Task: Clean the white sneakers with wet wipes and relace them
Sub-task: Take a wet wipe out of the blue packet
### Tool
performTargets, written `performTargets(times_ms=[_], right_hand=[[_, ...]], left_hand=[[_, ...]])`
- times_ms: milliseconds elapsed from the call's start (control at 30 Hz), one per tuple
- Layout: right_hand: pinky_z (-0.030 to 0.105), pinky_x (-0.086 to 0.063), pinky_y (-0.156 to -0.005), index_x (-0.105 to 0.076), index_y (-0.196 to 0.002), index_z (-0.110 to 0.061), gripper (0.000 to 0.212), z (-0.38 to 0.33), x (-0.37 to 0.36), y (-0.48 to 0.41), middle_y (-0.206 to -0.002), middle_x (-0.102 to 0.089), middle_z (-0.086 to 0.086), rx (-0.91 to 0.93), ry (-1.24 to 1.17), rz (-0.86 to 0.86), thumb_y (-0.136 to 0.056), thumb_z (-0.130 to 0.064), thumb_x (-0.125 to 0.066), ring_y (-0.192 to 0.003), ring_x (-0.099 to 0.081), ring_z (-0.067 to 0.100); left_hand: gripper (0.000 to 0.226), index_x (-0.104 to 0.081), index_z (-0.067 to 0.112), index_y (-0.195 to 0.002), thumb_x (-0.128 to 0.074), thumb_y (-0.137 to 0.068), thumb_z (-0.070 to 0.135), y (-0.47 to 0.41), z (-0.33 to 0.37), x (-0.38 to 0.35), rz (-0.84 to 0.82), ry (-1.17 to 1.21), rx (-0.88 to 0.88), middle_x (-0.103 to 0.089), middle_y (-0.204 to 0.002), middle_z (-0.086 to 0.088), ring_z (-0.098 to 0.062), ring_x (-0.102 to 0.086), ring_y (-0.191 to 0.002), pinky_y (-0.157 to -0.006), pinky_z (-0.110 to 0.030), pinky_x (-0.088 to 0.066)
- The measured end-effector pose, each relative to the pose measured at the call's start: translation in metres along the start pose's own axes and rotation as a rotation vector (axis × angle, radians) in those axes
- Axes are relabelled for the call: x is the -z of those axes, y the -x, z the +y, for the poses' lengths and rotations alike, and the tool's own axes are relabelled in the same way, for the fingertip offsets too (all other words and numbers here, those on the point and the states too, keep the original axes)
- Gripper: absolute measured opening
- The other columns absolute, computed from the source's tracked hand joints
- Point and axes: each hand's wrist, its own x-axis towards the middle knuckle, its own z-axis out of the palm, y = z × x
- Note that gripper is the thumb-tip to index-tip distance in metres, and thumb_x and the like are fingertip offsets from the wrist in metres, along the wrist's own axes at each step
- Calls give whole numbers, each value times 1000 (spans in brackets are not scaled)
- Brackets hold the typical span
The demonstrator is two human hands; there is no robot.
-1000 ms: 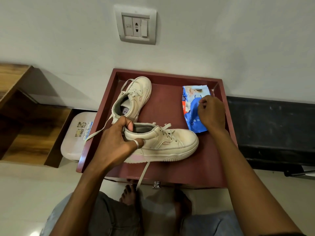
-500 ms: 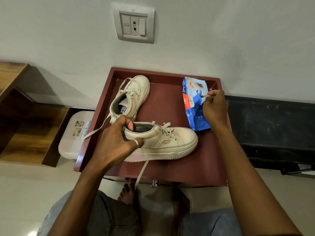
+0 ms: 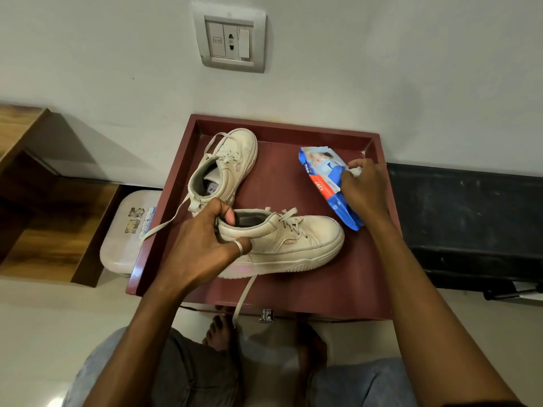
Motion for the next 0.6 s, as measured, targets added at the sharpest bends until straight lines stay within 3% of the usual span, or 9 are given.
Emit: performTargets(times_ms=[133, 233, 300, 433, 600], right_hand=[[13, -40, -61, -55, -114, -13, 32, 0, -2, -1, -124, -52, 9, 30, 55, -92, -86, -18, -69, -105, -56, 17], [20, -40, -75, -55, -103, -13, 24, 3, -6, 2, -121, -54, 13, 93, 190, -76, -84, -5, -67, -110, -56, 23], [22, -38, -76, -51, -95, -15, 23, 6, -9, 3, -118, -54, 14, 111, 233, -53, -85, -2, -67, -107, -56, 24], [25, -42, -75, -53, -100, -8, 23, 7, -11, 3, -112, -57, 14, 129, 298, 27, -86, -12, -71, -102, -58, 24], [33, -51, -76, -53, -108, -4, 45, 10, -12, 3, -109, -61, 15, 108, 305, 76, -83, -33, -77, -98, -61, 25]], left_hand=[[33, -52, 17, -86, -80, -73, 5, 0, 1, 0, -7, 6, 4, -65, -64, 18, 0, -54, -49, -47, -16, -45], [34, -52, 18, -86, -80, -73, 4, 1, 2, 0, -12, 7, 6, -65, -63, 18, 0, -54, -49, -47, -17, -45], [34, -52, 18, -86, -80, -73, 4, 1, 2, 0, -14, 9, 6, -65, -63, 18, 0, -54, -49, -47, -17, -45], [35, -52, 20, -85, -80, -72, 6, 1, 1, 0, -11, 7, 9, -64, -63, 16, -1, -54, -50, -47, -19, -45], [35, -52, 22, -83, -80, -71, 6, 1, 2, -1, -2, -5, 10, -63, -64, 8, -2, -53, -51, -48, -19, -45]])
